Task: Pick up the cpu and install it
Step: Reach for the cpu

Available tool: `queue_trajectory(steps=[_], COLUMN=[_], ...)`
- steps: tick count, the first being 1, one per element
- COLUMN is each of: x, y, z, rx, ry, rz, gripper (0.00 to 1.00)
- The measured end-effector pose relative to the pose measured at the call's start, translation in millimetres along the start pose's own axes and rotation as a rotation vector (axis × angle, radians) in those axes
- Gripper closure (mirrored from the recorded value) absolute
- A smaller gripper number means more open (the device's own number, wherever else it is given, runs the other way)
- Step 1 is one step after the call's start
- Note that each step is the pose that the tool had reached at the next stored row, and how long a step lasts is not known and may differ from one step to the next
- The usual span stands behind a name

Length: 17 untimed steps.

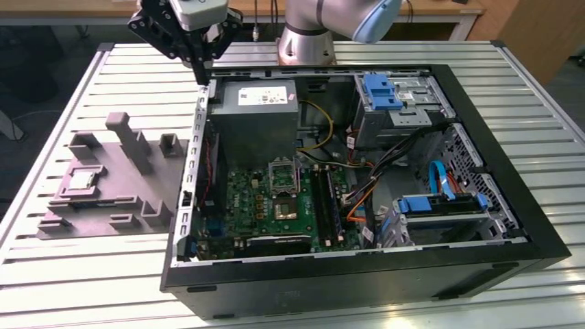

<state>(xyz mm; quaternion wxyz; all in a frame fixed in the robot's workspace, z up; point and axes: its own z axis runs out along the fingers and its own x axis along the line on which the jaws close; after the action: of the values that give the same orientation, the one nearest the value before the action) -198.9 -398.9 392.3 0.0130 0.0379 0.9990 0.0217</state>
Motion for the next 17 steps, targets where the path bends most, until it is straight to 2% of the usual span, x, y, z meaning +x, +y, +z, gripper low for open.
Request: queue_trajectory(steps=[17], x=[5.1], y=[-0.4], z=[0.3], rx=[0.0000], ry=[0.0000], rz=[0.000], gripper=[0.89])
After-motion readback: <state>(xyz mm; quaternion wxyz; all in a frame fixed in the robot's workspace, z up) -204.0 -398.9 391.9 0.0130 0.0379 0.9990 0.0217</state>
